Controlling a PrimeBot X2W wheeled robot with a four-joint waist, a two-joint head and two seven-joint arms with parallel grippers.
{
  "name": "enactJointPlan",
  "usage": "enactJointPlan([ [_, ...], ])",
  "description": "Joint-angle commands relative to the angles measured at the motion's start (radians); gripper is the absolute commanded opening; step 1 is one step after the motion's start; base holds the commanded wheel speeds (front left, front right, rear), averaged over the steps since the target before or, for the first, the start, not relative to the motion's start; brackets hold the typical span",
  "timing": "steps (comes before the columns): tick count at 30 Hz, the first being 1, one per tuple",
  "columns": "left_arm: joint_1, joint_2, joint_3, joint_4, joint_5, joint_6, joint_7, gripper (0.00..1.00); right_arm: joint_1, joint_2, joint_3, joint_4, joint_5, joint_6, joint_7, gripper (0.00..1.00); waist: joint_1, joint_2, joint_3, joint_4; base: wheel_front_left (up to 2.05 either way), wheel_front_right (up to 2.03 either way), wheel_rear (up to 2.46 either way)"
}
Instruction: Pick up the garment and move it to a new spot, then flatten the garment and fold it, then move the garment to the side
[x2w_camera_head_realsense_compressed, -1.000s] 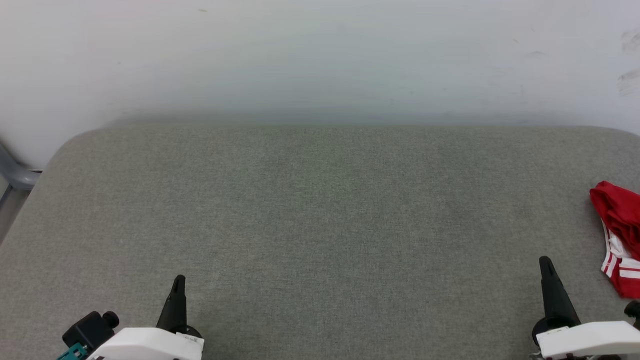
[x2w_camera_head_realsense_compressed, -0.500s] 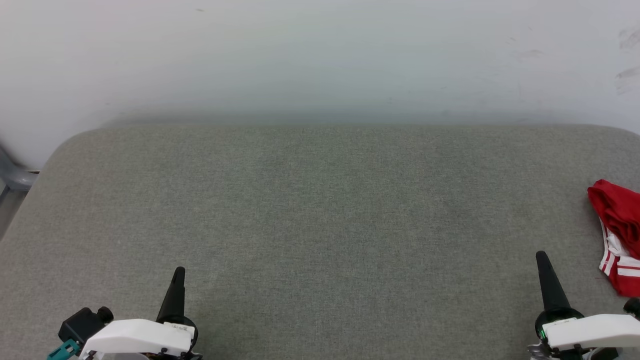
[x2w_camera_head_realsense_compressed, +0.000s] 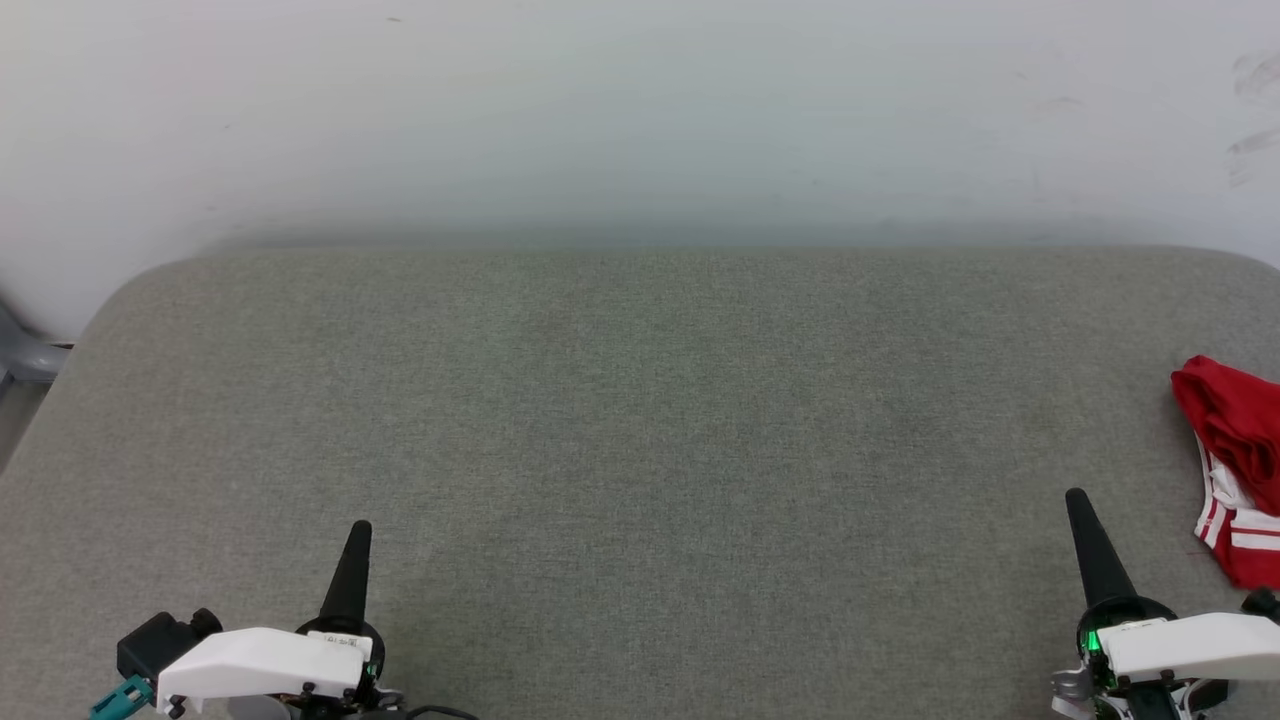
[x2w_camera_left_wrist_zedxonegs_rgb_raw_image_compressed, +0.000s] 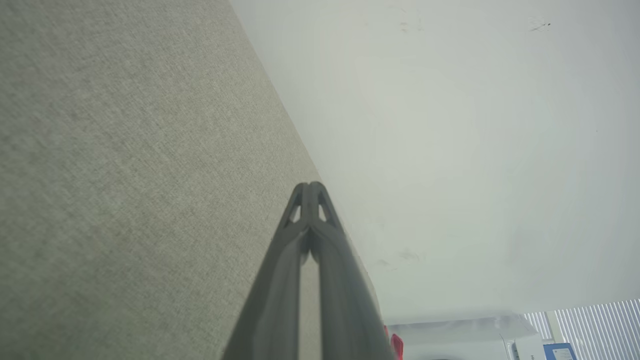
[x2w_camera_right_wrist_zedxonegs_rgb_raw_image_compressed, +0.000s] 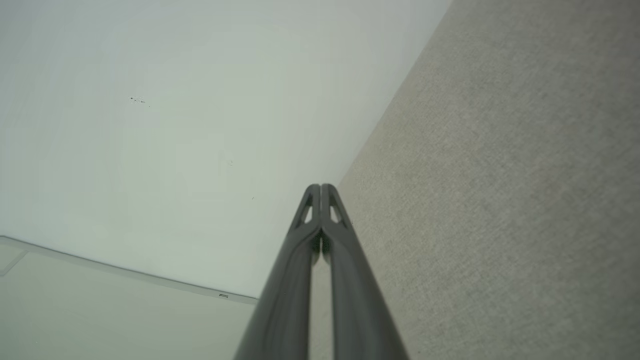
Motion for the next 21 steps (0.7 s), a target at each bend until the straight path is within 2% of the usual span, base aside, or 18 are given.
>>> enactJointPlan([
  [1,-0.025,0.001,0.006,-0.003,-0.024,-0.006,0.006,0.0,-0.022,-0.005,-0.001,-0.002,0.026,0.0,0.006,0.0,0.0,0.0,0.0,-0.001,0.0,0.0,0.0],
  [21,-0.054,0.001,0.022,0.017,-0.204,-0.025,0.052,0.0,-0.054,-0.004,-0.003,0.026,0.205,0.0,0.053,0.0,-0.0001,0.0,0.003,-0.008,0.0,0.0,0.0],
])
